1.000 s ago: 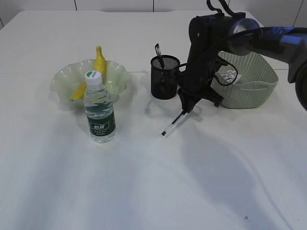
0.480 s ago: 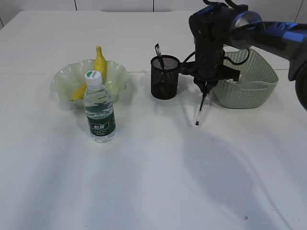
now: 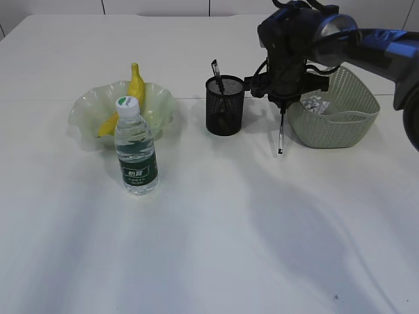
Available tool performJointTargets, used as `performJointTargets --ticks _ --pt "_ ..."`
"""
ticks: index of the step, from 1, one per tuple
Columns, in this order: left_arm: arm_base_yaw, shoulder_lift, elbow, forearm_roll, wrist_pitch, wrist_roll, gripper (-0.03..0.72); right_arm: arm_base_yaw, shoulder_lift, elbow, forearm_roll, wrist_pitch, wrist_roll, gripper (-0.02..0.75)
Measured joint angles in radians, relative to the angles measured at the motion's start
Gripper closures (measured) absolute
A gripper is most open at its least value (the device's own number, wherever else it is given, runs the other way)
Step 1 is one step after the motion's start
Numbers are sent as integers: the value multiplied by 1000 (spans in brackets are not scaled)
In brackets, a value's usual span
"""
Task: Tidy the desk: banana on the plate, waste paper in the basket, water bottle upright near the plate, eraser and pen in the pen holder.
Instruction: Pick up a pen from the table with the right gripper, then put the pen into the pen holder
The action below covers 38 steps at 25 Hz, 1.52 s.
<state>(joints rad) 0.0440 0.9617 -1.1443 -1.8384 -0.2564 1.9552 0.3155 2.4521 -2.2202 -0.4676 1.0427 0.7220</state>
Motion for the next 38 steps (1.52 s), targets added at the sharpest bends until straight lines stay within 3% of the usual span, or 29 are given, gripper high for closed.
performJointTargets --ticks 8,22,38 --pt "0 0 0 0 4 0 276 0 2 -7 -27 -74 -5 677" --pt "0 0 0 0 6 0 276 0 6 -175 -53 -118 -75 677" --pt "0 0 0 0 6 0 276 0 -26 -180 -86 -305 -173 678"
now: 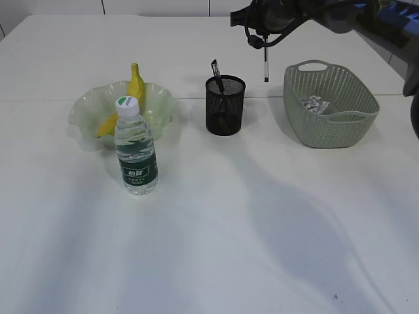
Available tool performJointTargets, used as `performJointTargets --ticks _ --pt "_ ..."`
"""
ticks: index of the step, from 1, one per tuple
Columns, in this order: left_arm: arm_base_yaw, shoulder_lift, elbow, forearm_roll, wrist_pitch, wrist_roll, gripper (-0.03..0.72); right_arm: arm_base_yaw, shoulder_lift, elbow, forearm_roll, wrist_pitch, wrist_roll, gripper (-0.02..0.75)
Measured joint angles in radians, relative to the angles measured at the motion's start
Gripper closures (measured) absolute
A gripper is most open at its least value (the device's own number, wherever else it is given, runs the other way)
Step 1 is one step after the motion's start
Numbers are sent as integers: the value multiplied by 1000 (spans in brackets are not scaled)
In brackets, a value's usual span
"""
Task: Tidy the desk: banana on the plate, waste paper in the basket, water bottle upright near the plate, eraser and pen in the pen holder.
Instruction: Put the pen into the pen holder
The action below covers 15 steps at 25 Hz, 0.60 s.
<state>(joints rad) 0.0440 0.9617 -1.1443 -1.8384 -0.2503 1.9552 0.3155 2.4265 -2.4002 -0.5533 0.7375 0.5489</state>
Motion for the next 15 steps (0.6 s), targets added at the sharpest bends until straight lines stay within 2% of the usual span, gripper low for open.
performJointTargets --ticks 15 --pt "0 0 0 0 0 0 276 2 -4 0 -73 -133 -4 681"
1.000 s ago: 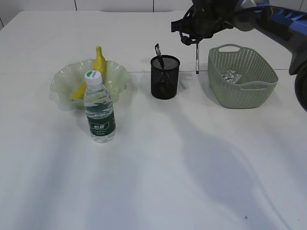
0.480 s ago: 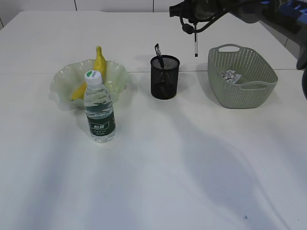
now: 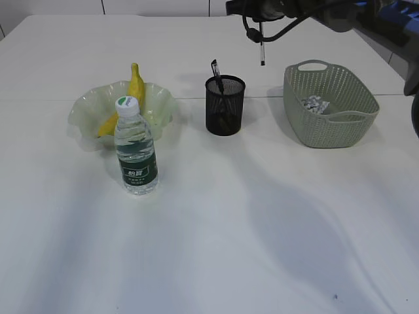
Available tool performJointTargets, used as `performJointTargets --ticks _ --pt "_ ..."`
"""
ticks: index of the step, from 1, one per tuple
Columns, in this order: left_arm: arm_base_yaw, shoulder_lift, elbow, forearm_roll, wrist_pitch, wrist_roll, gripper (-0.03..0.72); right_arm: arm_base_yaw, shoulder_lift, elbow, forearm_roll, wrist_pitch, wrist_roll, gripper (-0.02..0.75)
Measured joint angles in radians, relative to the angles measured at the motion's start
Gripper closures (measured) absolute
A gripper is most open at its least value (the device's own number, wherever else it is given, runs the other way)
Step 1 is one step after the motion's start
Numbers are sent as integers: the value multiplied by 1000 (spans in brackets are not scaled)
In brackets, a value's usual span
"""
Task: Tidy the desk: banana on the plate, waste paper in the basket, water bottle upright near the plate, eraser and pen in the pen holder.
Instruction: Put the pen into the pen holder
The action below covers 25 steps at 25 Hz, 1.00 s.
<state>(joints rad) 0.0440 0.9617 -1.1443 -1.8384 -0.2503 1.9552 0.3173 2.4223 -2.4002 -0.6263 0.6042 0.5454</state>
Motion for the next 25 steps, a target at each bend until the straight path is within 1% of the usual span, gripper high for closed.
performJointTargets --ticks 7,13,21,25 --pt "0 0 0 0 0 0 276 16 0 0 -15 -109 -7 681" --pt "0 0 0 0 2 0 276 44 0 0 -29 -149 -12 681" --pt "0 0 0 0 18 0 276 46 0 0 -44 -173 -14 681" --pt "0 0 0 0 25 0 276 48 0 37 -47 -227 -17 682"
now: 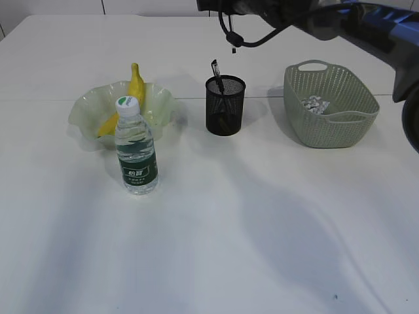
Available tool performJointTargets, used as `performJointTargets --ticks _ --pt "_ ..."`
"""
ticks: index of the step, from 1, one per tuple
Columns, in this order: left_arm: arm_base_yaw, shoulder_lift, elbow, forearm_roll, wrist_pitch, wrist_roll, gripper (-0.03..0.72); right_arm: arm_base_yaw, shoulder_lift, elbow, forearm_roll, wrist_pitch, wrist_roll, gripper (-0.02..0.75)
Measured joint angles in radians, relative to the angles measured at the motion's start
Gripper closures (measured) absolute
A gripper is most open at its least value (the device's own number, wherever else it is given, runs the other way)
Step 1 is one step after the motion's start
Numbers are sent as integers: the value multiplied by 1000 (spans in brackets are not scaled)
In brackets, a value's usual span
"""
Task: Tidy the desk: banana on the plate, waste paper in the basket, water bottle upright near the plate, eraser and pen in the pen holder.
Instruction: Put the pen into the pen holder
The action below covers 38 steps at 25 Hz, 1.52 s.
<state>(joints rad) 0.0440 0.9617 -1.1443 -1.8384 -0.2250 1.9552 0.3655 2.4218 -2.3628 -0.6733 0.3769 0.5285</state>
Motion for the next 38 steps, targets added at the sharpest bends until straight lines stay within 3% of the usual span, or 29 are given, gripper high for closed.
performJointTargets --ticks 7,38 --pt "0 0 0 0 0 0 276 3 -2 111 -2 -59 0 682" --pt "0 20 0 0 26 0 276 -8 -2 317 -57 -305 7 683"
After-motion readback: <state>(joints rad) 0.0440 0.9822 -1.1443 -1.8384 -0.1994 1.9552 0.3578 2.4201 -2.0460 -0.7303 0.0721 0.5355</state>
